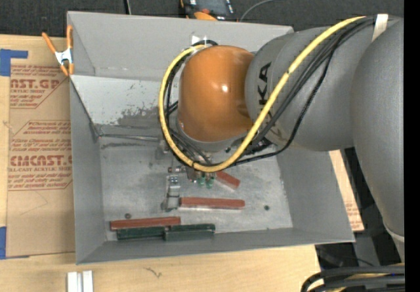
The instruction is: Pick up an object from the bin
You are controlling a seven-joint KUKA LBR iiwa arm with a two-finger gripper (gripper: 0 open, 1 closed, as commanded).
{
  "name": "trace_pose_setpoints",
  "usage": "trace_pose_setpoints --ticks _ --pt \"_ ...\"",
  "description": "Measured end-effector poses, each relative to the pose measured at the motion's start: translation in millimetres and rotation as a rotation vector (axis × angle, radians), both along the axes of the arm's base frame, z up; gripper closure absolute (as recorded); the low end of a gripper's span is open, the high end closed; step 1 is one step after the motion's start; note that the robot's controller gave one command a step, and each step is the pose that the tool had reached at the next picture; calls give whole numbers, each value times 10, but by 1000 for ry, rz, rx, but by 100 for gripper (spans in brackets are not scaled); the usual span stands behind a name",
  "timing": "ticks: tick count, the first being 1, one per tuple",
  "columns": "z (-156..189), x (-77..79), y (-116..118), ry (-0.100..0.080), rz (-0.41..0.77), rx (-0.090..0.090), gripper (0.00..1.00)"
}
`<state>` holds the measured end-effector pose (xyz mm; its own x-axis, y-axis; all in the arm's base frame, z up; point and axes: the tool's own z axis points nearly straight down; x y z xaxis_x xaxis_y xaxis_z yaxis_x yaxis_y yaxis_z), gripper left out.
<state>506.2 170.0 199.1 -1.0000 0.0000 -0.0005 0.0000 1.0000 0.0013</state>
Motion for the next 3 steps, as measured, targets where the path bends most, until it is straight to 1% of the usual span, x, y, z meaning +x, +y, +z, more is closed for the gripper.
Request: trace_pose_setpoints --ticks 1,2,3 --pt "-1220 -134 -965 1 454 -1 0" --pt "-1198 -110 -956 -5 452 0 100" --pt "320 -129 -984 -9 481 -2 100"
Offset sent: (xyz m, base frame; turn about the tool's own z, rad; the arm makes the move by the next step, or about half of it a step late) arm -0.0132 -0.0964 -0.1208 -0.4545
